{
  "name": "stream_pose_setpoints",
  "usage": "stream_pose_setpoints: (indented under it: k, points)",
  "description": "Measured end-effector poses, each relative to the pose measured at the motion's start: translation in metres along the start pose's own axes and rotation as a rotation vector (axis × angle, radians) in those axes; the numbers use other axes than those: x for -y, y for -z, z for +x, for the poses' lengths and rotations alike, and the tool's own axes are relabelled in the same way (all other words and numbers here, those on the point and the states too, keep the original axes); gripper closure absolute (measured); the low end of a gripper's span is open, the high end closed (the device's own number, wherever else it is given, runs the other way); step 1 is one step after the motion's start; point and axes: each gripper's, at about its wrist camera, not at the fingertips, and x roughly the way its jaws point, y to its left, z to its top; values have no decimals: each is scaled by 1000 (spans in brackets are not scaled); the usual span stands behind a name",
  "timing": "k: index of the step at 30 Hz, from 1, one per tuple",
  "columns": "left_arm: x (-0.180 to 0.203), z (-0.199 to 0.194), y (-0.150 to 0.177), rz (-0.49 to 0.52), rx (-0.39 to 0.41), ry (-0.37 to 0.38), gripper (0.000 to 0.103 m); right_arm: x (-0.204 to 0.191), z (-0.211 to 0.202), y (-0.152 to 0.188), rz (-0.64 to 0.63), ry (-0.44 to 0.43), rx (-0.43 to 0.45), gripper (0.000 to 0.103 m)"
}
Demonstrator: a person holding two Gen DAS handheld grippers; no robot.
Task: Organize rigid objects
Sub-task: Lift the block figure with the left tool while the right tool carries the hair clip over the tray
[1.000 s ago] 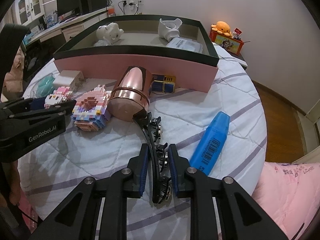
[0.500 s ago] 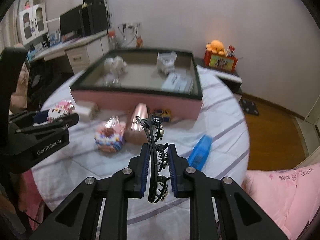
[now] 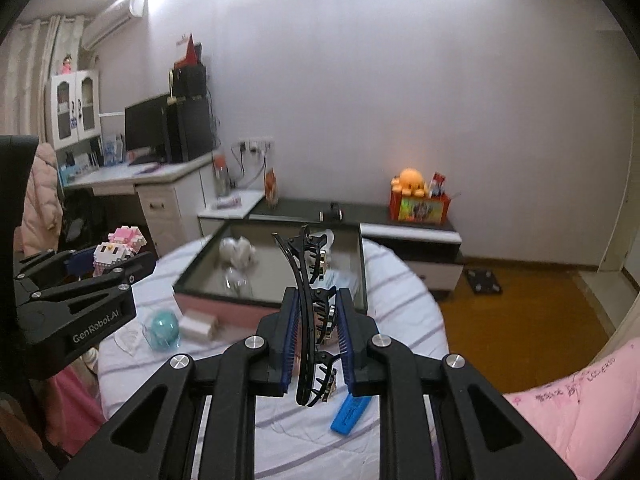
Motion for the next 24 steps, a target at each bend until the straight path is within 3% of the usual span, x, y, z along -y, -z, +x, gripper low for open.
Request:
stream_pose_setpoints:
  k: [24]
  points:
    - [-11,-7,0,-20,10,-12,57,-6,-9,-1,-3,-9,21,84]
